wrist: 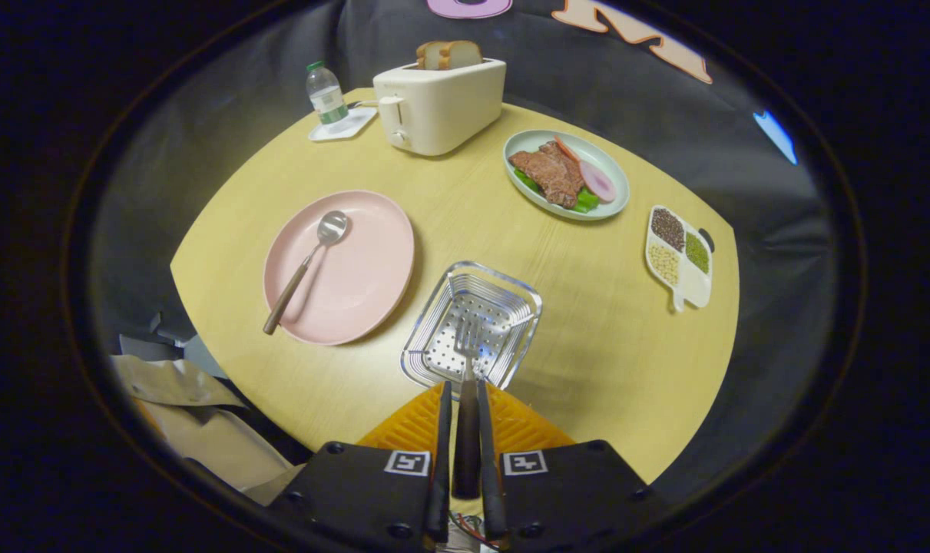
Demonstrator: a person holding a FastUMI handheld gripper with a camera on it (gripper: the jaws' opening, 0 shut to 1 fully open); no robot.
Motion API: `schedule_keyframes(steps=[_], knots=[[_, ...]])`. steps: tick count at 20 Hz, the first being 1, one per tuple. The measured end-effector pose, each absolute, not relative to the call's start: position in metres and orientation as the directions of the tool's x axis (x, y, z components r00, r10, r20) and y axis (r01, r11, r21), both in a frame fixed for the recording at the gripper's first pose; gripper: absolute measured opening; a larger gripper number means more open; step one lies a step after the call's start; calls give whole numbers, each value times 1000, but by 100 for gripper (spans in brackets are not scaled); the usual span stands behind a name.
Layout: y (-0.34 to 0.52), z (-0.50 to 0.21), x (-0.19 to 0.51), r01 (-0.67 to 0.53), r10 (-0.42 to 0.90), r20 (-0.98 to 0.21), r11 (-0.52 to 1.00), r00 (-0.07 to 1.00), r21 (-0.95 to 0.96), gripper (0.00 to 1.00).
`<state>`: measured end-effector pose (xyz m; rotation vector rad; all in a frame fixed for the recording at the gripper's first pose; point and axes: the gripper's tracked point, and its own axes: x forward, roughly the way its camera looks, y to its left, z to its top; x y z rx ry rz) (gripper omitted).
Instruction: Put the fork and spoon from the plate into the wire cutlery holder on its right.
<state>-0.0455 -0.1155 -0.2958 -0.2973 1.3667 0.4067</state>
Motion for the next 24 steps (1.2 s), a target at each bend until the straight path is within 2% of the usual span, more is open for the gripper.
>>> schedule_keyframes(steps=[2,7,11,14,20,24], knots=[[-113,-291,-42,-443,110,-979,896,173,23,23],[-84,-274,-22,-393,170,-931,919,322,32,56],[-49,-256,-9,-350,208,-850,936,484,30,82],[-19,-250,-11,-311,224,-796,949,562,48,100],[26,-255,-12,-236,214,-700,969,681,67,100],[46,-271,-19,-210,205,-686,975,698,78,100]])
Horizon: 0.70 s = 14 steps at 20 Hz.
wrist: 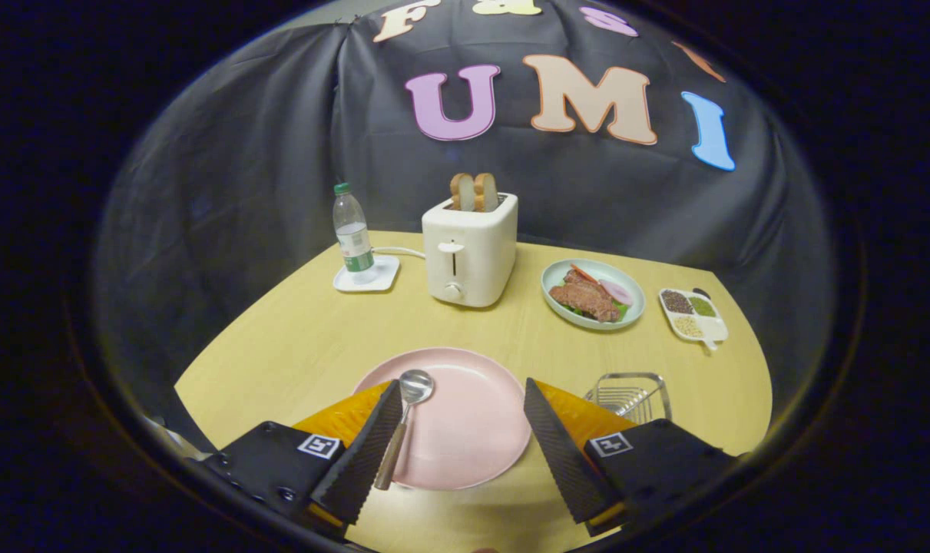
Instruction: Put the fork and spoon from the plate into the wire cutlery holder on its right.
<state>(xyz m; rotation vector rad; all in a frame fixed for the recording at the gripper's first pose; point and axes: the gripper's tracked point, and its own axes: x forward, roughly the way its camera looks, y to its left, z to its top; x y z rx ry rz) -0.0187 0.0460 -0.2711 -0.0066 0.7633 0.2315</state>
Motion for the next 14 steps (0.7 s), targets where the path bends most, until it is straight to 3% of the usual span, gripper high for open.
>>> schedule_keyframes(steps=[6,14], knots=[[71,-305,-32,-213,188,-682,976,707,48,100],[90,-357,-50,-241,179,-752,970,635,27,100]])
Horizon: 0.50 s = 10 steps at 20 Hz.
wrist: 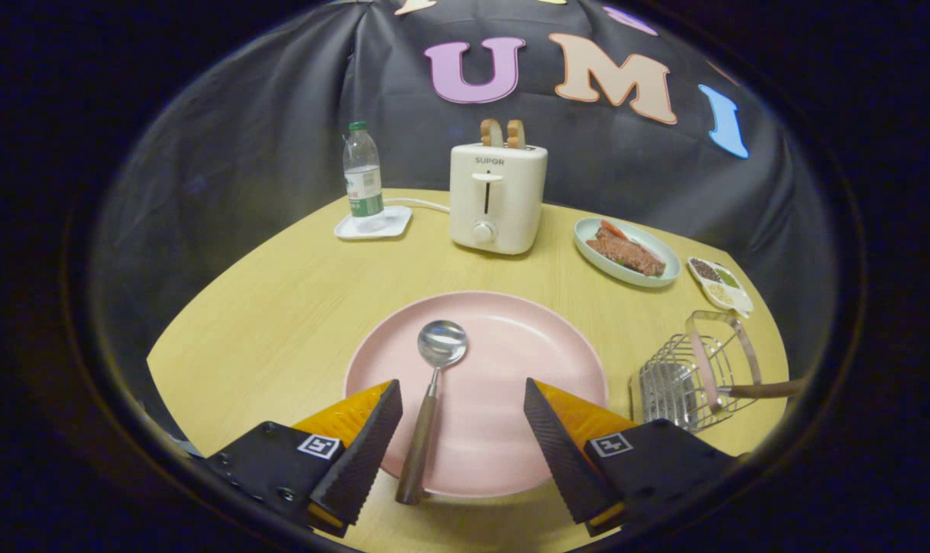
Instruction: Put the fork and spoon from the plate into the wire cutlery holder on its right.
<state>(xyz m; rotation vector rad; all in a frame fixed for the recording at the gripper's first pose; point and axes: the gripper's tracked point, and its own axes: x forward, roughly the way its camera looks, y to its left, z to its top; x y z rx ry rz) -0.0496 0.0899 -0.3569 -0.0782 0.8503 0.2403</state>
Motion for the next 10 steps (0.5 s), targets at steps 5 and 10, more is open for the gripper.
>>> schedule_keyframes(steps=[5,10], knots=[[102,-373,-57,-275,188,-788,961,586,24,76],[108,-379,-60,-285,192,-807,958,559,31,37]])
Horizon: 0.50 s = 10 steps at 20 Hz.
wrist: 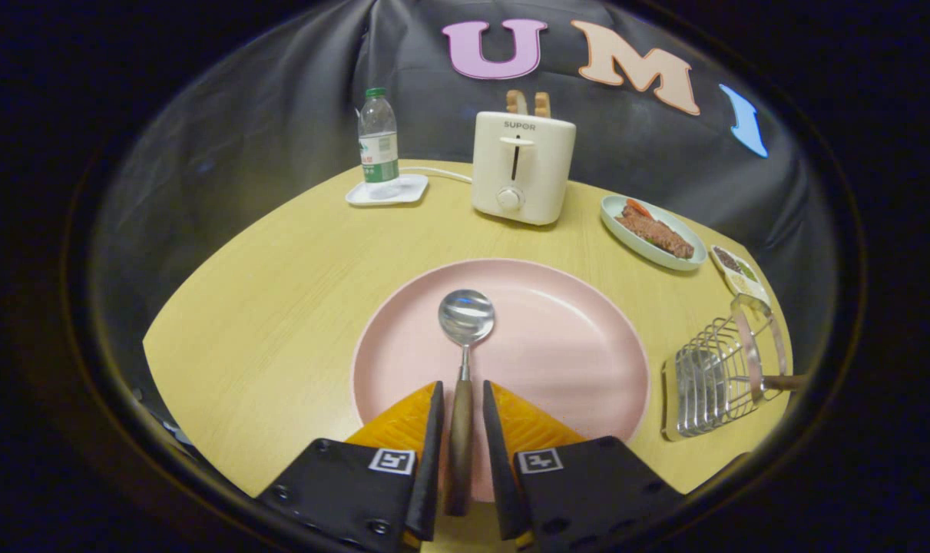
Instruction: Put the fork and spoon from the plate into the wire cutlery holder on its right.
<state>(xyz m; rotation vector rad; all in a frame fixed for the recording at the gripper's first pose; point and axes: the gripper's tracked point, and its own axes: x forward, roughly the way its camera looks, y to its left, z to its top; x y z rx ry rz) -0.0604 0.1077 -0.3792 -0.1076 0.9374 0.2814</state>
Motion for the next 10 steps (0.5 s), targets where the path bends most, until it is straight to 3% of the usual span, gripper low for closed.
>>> schedule_keyframes(steps=[2,7,10], knots=[[110,-381,-64,-285,201,-820,957,536,48,22],[103,-376,-66,-330,179,-831,944,527,-7,9],[96,-364,-68,-354,185,-842,935,507,-7,9]])
